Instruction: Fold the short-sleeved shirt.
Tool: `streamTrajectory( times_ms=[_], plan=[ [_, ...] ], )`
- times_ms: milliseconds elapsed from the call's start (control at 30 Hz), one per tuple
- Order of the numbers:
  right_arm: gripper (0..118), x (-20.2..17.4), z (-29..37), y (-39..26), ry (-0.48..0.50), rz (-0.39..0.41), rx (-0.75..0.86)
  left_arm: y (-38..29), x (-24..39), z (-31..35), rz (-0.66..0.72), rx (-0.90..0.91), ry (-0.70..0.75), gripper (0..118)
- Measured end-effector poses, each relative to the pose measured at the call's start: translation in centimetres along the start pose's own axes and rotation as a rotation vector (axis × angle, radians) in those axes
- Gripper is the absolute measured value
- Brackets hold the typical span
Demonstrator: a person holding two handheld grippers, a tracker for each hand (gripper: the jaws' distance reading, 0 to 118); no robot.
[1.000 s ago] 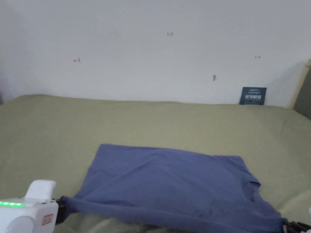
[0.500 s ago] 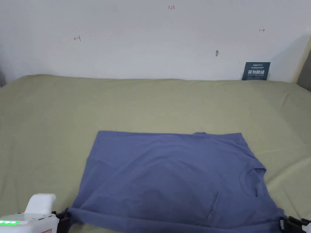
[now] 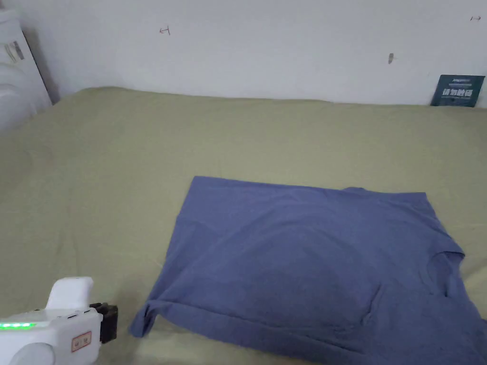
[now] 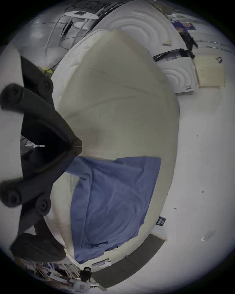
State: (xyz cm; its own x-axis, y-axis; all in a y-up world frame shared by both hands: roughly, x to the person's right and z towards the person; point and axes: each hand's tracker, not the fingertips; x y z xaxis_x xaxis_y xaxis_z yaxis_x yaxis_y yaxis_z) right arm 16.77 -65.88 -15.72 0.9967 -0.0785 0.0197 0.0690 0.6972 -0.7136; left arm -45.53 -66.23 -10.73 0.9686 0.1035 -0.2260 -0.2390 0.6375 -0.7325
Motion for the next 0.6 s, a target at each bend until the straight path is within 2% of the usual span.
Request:
streamTrajectory(
  times_ms=[67,100,133,200,233,333,400,500,533,567,600],
  plan=[
    [0,0.3,-0.1,0.1,0.0,-0.014,0.002,-0.2,0.4,-0.2,-0.027,-0.016,-0.019,0],
    [0,0.3,-0.2,0.1,-0.001,-0.01,-0.004,0.0,0.5,-0.3,-0.04,-0.027,-0.023,8],
    [0,-0.2,0.2,0.0,0.001,-0.003,-0.012,0.0,0.7,-0.7,-0.059,-0.037,-0.02,32],
    [0,-0.3,-0.1,0.1,-0.001,-0.003,-0.02,0.0,1.2,-2.0,-0.079,-0.052,-0.037,114],
    [0,-0.3,-0.2,0.2,0.001,-0.005,-0.025,0.3,1.4,-2.7,-0.081,-0.081,-0.027,115],
    [0,-0.7,-0.1,0.0,0.007,0.001,-0.038,0.6,1.8,-4.1,-0.079,-0.056,-0.021,114],
    [0,-0.7,-0.3,-0.4,0.014,0.005,-0.051,1.1,2.3,-5.4,-0.108,-0.058,0.014,109],
    [0,-0.9,-0.6,-0.2,0.004,0.016,-0.061,1.6,2.6,-6.0,-0.115,-0.078,0.019,79],
    [0,-0.4,-1.4,-0.8,0.007,0.012,-0.061,1.6,2.5,-5.8,-0.115,-0.07,0.011,79],
    [0,-0.4,-1.5,-0.7,0.012,0.01,-0.064,1.6,2.7,-5.7,-0.142,-0.058,-0.026,47],
    [13,-0.5,-1.5,-0.7,0.016,0.008,-0.067,1.6,2.9,-5.8,-0.148,-0.053,-0.053,9]
  ],
)
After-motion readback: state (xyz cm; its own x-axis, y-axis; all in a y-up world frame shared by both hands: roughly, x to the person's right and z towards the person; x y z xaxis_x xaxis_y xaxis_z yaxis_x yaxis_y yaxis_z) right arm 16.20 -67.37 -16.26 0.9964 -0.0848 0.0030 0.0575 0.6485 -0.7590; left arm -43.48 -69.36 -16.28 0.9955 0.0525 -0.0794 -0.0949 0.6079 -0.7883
